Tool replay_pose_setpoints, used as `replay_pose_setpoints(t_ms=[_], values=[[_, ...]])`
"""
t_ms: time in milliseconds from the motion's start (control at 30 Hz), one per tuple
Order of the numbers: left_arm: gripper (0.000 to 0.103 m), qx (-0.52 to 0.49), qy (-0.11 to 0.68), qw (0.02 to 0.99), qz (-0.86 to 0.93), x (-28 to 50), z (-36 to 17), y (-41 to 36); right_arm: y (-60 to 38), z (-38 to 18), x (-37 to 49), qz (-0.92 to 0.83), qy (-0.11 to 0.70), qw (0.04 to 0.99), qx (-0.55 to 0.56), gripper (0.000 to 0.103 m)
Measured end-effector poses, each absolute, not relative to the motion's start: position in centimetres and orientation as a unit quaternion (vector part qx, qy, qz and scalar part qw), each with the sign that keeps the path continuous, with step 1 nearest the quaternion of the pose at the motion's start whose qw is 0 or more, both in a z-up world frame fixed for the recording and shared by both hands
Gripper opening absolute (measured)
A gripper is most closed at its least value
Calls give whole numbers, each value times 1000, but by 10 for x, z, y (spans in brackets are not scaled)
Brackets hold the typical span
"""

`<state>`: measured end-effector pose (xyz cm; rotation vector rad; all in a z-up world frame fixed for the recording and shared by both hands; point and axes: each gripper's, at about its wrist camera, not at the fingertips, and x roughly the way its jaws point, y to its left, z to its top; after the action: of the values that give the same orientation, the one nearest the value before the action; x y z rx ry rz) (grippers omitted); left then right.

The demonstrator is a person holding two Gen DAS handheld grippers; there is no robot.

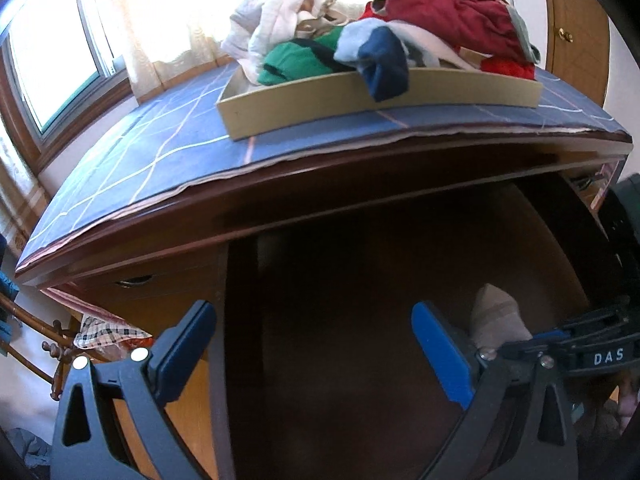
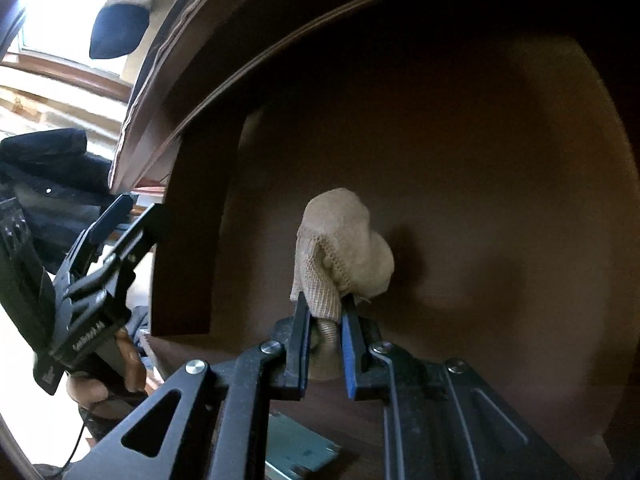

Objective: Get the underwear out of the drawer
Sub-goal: 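Grasp the beige sock with the right gripper and lift it, then carry the beige sock up out of the drawer toward the tray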

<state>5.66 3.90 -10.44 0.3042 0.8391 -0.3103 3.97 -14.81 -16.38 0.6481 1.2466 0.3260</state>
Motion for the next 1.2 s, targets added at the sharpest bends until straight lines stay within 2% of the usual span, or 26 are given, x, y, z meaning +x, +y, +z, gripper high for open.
replay_pose_setpoints(t_ms=[467, 1200], values=[[100, 143, 415, 888, -137, 68, -114, 31, -201, -156, 5, 79, 535, 801, 259, 14], [100, 132, 420, 885, -150, 68, -117, 27, -199, -164, 4, 56, 530, 808, 251, 14]])
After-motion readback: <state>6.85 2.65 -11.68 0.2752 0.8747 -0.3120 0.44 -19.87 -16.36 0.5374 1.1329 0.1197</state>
